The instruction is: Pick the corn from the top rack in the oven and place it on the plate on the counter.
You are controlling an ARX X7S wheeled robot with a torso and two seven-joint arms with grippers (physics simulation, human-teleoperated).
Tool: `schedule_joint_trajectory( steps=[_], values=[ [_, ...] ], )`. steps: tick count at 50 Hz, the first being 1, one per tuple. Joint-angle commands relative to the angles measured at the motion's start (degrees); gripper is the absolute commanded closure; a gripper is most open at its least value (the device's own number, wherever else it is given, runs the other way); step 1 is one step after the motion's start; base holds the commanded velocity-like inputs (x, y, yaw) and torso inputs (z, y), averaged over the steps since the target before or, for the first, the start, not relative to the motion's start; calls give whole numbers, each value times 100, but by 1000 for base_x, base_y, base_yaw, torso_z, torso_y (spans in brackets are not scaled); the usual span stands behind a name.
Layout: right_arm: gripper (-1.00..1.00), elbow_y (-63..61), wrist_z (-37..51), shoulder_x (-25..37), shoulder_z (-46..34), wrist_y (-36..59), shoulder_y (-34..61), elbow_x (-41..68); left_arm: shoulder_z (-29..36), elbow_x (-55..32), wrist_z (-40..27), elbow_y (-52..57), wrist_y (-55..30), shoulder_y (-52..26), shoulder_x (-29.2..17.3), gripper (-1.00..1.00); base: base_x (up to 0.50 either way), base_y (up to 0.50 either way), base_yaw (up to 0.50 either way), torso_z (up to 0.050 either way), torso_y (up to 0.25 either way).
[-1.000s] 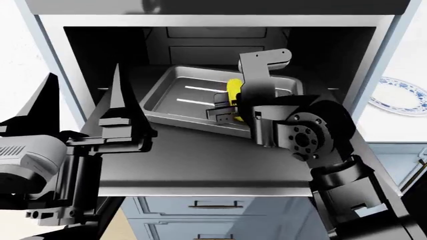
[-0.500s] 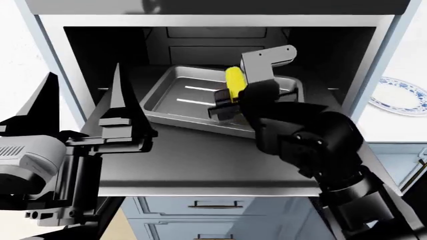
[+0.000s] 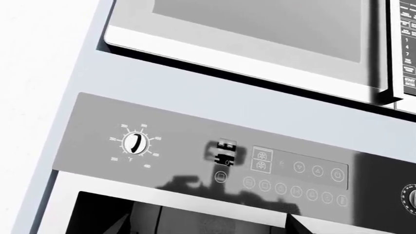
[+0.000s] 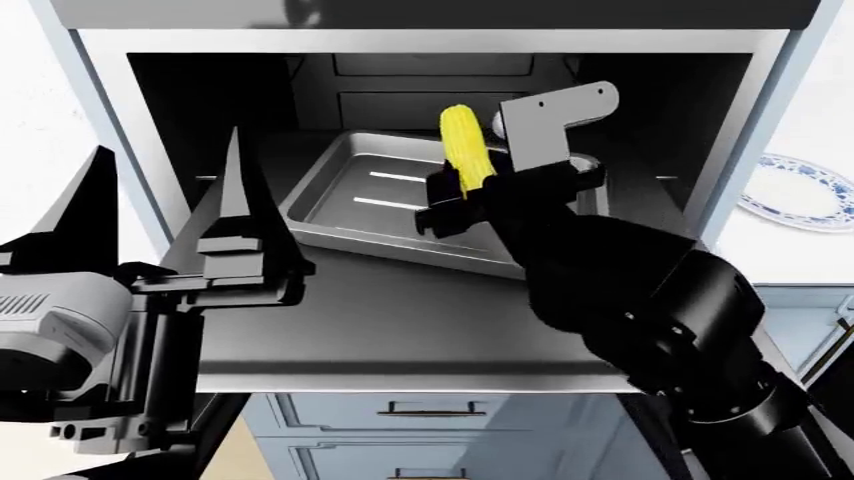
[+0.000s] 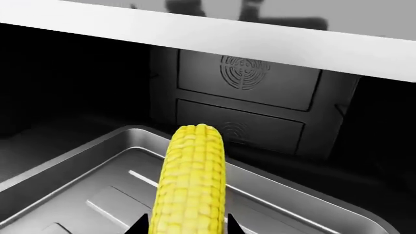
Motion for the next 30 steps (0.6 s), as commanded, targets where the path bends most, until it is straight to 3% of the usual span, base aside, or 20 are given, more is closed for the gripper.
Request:
schedule_joint_trajectory(
  steps=[1, 18, 30],
  values=[
    [100, -735, -111, 327, -98, -348, -247, -407, 22, 2, -30, -14, 30, -3, -31, -100, 0, 0, 0, 0, 0],
    [100, -2469, 189, 859, -151, -438, -519, -478, 44, -28, -69, -16, 59, -17, -86, -100, 0, 0, 0, 0, 0],
    [100, -2709, 211, 922, 283, -826, -890, -99, 70, -16, -88, -35, 105, -4, -110, -100, 0, 0, 0, 0, 0]
  ],
)
